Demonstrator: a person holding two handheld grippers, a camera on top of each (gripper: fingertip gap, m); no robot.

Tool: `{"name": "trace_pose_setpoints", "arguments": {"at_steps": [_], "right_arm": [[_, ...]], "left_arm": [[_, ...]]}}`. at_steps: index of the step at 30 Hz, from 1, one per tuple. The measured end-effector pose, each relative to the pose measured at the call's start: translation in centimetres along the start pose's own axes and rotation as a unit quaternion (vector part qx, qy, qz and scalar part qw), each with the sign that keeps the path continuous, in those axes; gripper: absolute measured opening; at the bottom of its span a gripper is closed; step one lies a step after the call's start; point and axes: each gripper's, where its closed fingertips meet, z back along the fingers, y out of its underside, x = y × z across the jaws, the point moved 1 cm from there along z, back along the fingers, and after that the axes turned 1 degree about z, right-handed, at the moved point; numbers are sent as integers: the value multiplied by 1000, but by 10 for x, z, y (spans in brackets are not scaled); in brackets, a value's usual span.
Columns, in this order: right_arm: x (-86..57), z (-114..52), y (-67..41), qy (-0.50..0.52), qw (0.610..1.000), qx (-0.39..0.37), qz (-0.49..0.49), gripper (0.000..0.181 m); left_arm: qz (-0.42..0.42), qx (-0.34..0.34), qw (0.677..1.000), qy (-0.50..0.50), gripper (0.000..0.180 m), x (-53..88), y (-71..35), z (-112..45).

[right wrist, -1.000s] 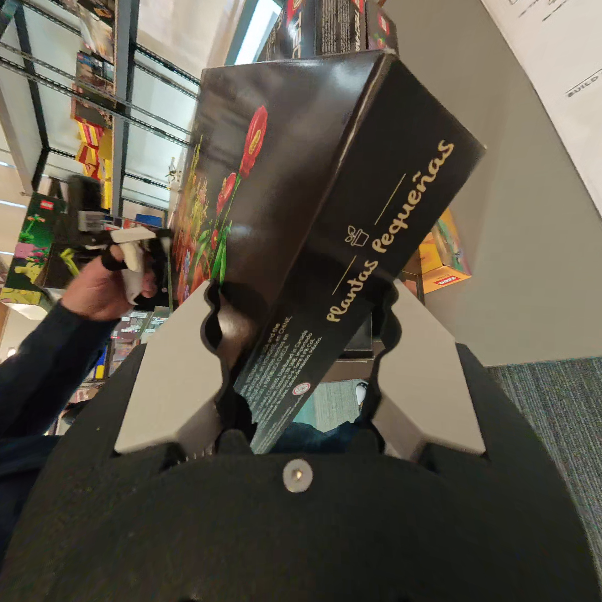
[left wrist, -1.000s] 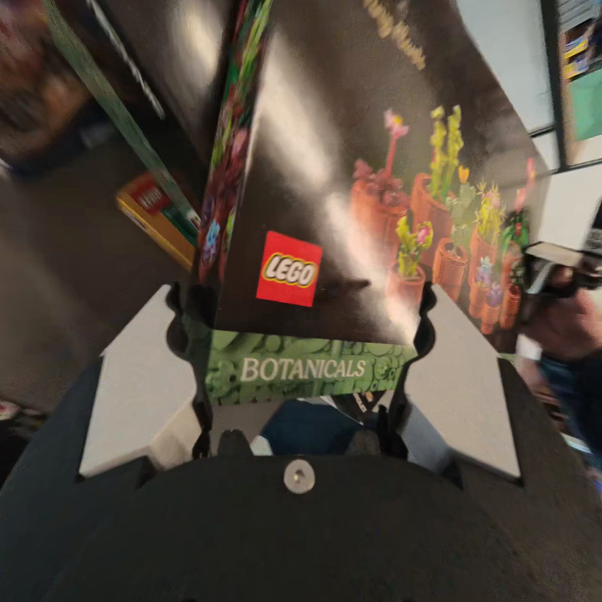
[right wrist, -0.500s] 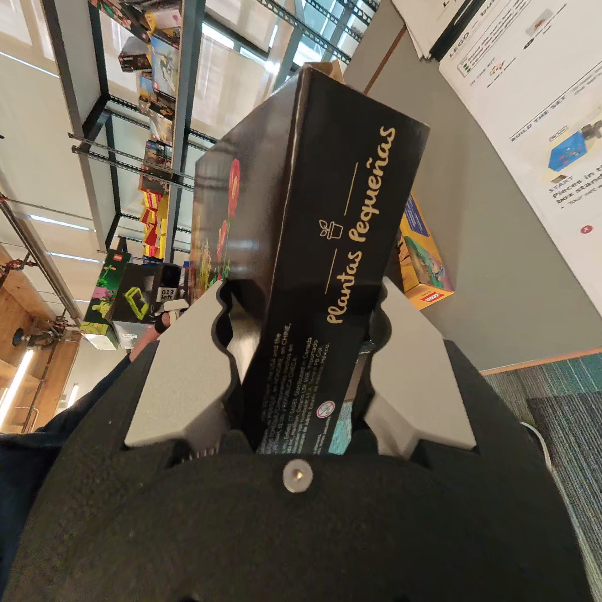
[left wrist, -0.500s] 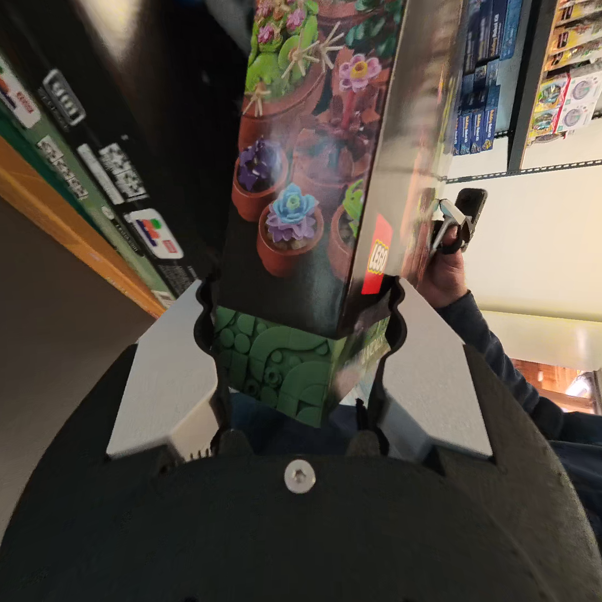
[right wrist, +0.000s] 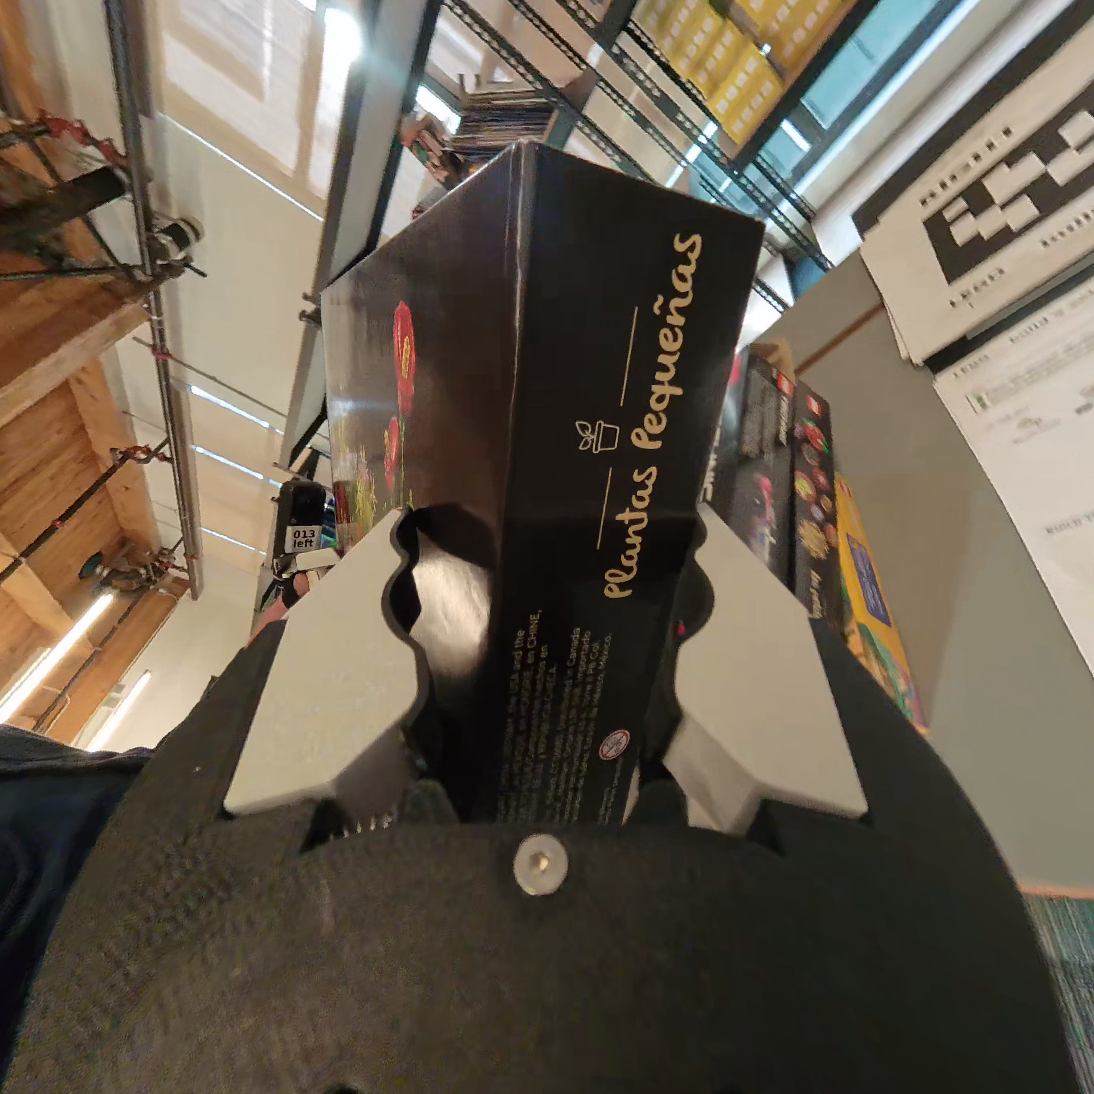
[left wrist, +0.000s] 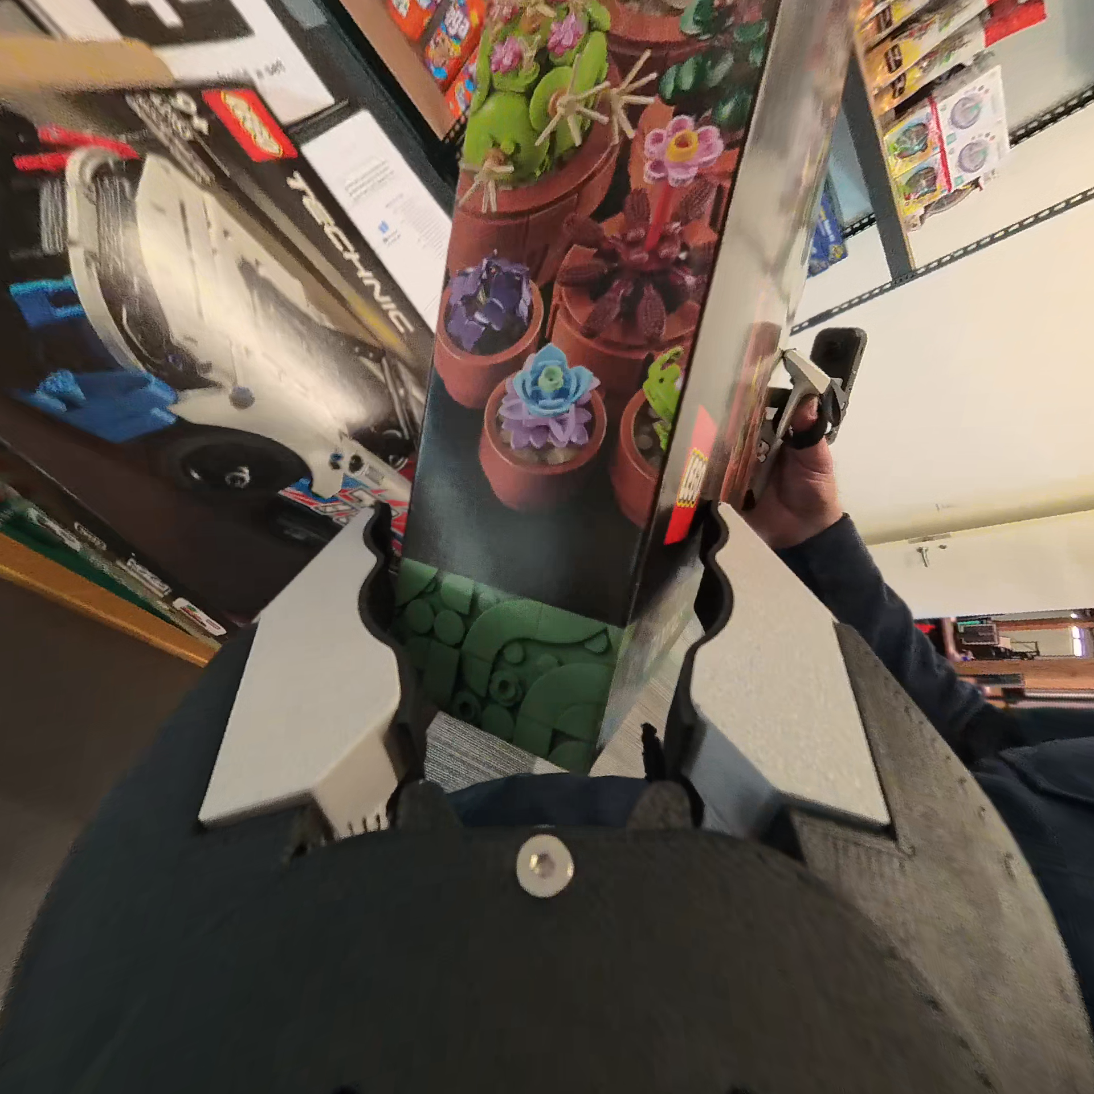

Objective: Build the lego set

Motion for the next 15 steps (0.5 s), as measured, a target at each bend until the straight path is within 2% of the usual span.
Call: {"name": "trace_pose_setpoints", "arguments": {"at_steps": [6,15], "right_arm": [[57,-24,-32,-47,998,-11,38,89],[164,-102,-54,-151,984,-15,88,90]], "left_arm": [[-37,-44,998,-16,102,-40,-31,50],[-95,-144,984,-49,99,-82,-76,173]]}}
